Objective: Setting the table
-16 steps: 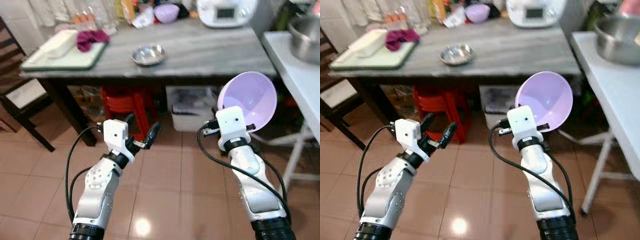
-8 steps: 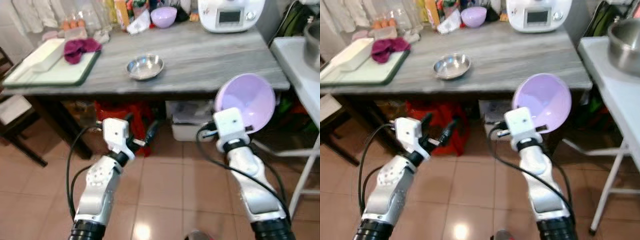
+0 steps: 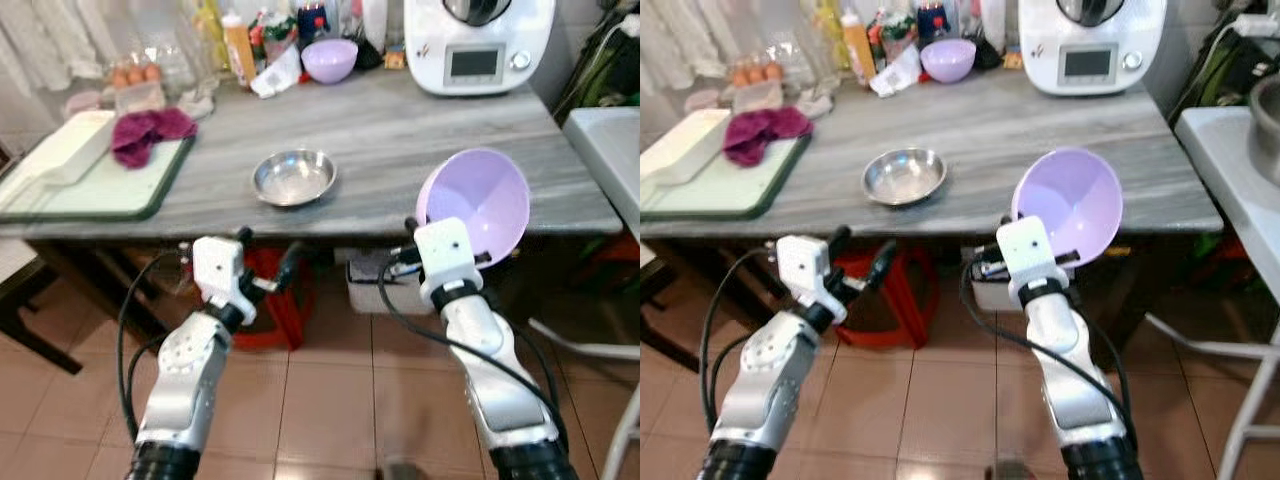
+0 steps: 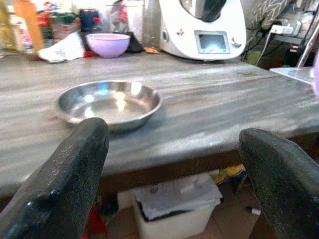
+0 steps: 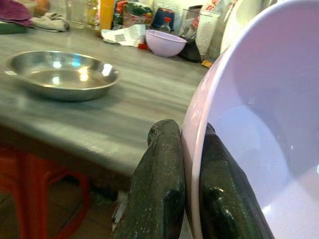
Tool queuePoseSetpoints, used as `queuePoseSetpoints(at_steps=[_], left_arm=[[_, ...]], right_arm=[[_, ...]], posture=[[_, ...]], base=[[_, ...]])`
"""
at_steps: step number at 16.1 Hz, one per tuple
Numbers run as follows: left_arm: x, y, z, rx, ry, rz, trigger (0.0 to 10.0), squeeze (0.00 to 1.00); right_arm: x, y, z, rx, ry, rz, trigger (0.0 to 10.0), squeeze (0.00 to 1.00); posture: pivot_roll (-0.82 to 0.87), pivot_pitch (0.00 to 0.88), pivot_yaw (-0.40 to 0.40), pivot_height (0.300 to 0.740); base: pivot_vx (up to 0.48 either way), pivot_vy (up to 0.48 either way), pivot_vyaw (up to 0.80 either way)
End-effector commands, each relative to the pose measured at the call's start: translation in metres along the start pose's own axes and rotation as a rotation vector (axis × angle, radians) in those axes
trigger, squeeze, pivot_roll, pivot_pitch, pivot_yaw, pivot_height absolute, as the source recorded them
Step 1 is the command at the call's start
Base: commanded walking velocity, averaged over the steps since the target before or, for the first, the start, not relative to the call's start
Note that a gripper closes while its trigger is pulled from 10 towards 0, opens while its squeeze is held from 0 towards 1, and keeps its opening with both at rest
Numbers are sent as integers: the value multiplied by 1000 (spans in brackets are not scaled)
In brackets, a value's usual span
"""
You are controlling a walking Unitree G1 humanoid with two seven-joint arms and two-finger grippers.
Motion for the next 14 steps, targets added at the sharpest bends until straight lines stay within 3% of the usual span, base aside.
queuePoseSetpoints(at_steps=[1, 9, 14], left_arm=[[0, 0, -2, 14, -2, -3, 10000, 0], [-1, 1, -3, 16, 3, -1, 10000, 0], [2, 10, -7, 27, 30, 27, 10000, 0]], right_arm=[[0, 4, 1, 1, 0, 17, 10000, 0], [2, 7, -2, -7, 16, 33, 10000, 0], [2, 11, -2, -6, 17, 52, 10000, 0]], posture=[[-123, 111, 95, 740], [-117, 106, 90, 740], [-119, 108, 87, 740]], base=[[480, 0, 0], [480, 0, 0], [240, 0, 270]])
Point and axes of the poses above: a point about 5 cm out from each wrist's last joint towards the gripper, its own x axis pointing out of the wrist towards the gripper, its own y axis along the axis of the wrist's last joint, z = x × y, the point moved 2 cm from there along x, pointing out of the wrist towards the gripper, and after that the axes turned 5 degrees about x, right-handed, at the moved point
